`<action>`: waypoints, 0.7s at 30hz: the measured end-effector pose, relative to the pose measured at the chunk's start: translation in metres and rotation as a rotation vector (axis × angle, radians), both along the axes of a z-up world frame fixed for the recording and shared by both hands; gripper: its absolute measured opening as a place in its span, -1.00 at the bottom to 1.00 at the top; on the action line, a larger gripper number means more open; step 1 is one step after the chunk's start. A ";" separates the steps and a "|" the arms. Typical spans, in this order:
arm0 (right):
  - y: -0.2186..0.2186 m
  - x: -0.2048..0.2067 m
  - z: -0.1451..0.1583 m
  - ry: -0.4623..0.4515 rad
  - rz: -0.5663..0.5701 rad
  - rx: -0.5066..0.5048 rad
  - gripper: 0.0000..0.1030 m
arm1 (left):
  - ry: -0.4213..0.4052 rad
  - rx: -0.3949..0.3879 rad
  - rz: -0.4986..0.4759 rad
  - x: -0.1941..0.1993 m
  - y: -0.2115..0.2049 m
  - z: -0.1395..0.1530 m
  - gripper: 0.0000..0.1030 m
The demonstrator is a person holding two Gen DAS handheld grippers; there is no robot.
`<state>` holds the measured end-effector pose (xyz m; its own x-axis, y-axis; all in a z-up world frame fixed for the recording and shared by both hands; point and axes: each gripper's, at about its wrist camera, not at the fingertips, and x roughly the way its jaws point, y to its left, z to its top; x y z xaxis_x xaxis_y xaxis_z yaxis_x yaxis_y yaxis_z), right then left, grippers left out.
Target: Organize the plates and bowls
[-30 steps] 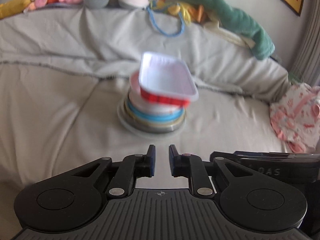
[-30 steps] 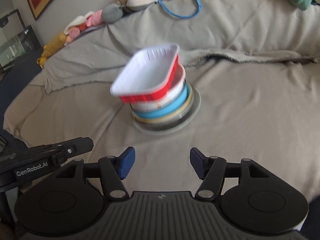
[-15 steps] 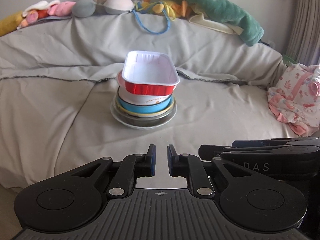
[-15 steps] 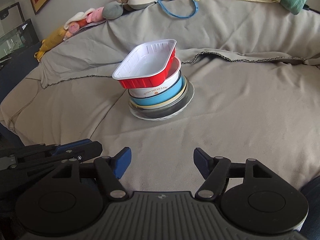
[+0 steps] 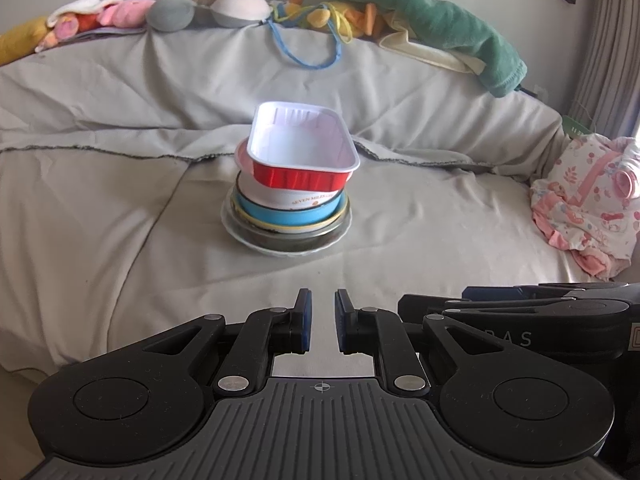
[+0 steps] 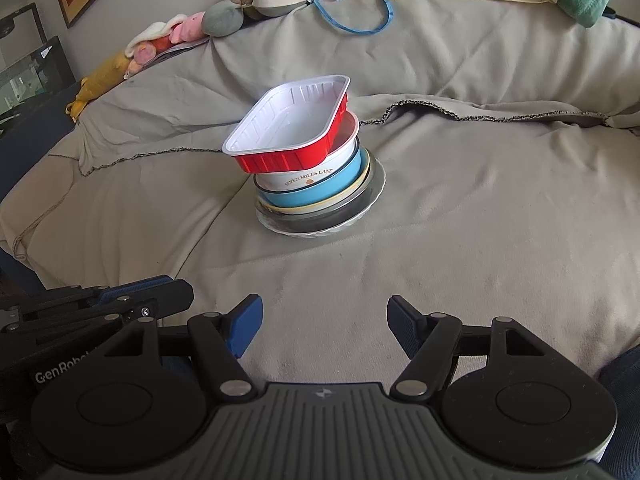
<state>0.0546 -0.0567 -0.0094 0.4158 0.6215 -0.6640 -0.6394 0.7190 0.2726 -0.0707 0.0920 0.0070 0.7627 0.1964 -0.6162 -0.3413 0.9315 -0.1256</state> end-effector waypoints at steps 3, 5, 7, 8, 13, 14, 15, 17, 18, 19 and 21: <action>0.000 0.000 0.000 -0.002 0.000 0.000 0.36 | -0.004 -0.001 0.003 -0.002 0.000 0.000 -0.71; 0.001 0.000 0.001 -0.006 -0.001 0.000 0.36 | -0.005 -0.002 0.002 -0.003 0.000 0.000 -0.71; 0.001 -0.001 0.001 -0.009 -0.001 -0.001 0.36 | -0.005 -0.002 0.002 -0.003 0.000 0.000 -0.71; 0.001 -0.002 0.001 -0.011 0.000 -0.001 0.36 | -0.005 -0.002 0.003 -0.003 0.000 0.000 -0.71; 0.002 -0.004 0.002 -0.016 -0.001 -0.002 0.36 | -0.004 0.000 0.003 -0.004 0.000 0.000 -0.71; 0.002 -0.004 0.002 -0.016 0.000 -0.002 0.36 | -0.005 -0.001 0.003 -0.003 -0.001 0.000 -0.71; 0.002 -0.004 0.002 -0.016 -0.001 -0.002 0.36 | -0.005 -0.001 0.004 -0.003 -0.001 0.000 -0.71; 0.003 -0.005 0.002 -0.019 0.001 -0.003 0.36 | -0.006 0.000 0.004 -0.004 -0.001 0.001 -0.71; 0.003 -0.005 0.003 -0.021 0.004 -0.004 0.36 | -0.007 0.000 0.004 -0.005 -0.001 0.001 -0.71; 0.003 -0.006 0.003 -0.024 0.007 -0.006 0.37 | -0.007 0.000 0.004 -0.005 -0.001 0.001 -0.71; 0.003 -0.006 0.004 -0.029 0.013 -0.007 0.38 | -0.006 0.000 0.004 -0.005 -0.001 0.001 -0.71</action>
<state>0.0484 -0.0533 -0.0059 0.4265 0.6222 -0.6565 -0.6563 0.7123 0.2488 -0.0758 0.0908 0.0077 0.7655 0.1993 -0.6118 -0.3441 0.9302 -0.1276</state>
